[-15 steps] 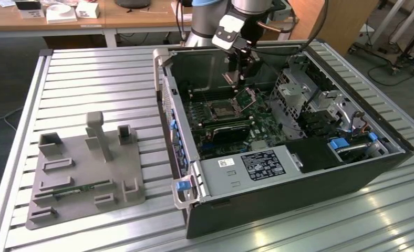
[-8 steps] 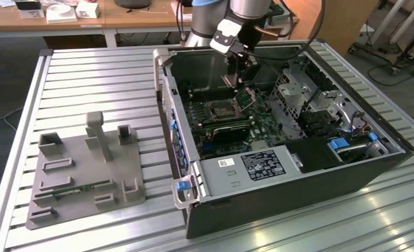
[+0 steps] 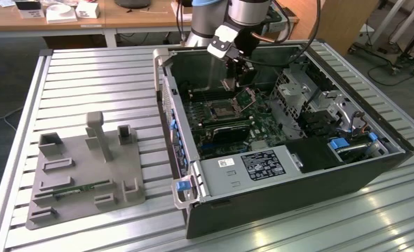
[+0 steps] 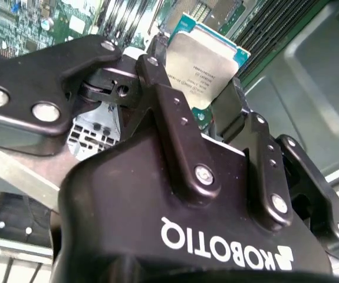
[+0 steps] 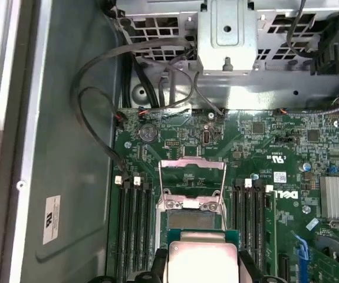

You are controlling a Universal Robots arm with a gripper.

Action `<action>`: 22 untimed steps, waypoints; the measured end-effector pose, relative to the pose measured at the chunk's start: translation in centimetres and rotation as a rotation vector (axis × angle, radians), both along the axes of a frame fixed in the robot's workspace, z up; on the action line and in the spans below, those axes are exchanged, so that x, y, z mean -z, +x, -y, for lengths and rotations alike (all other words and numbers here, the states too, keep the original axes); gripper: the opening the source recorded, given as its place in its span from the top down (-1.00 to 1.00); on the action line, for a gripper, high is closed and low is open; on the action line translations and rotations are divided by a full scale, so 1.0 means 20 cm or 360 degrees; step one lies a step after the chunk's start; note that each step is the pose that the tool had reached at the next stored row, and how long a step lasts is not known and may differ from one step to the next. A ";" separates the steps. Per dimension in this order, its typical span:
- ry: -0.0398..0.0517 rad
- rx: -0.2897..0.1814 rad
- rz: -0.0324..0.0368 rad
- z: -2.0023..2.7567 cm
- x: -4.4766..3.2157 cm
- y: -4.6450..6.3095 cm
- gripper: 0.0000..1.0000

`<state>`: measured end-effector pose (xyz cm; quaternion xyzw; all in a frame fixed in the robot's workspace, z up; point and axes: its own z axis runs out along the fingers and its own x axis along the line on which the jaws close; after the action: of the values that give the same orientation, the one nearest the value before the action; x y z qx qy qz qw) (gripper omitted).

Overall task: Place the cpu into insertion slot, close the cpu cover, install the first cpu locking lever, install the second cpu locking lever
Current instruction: 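Place the cpu into insertion slot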

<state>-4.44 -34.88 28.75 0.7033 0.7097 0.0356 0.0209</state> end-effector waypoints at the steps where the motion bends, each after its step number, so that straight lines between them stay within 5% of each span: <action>1: 0.0000 0.0003 -0.0002 0.000 0.008 0.00 -0.08; 22: 0.0002 0.0004 -0.0007 -0.009 0.057 -0.01 -0.08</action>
<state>-4.61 -34.69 27.62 0.7042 0.7089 0.0343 0.0190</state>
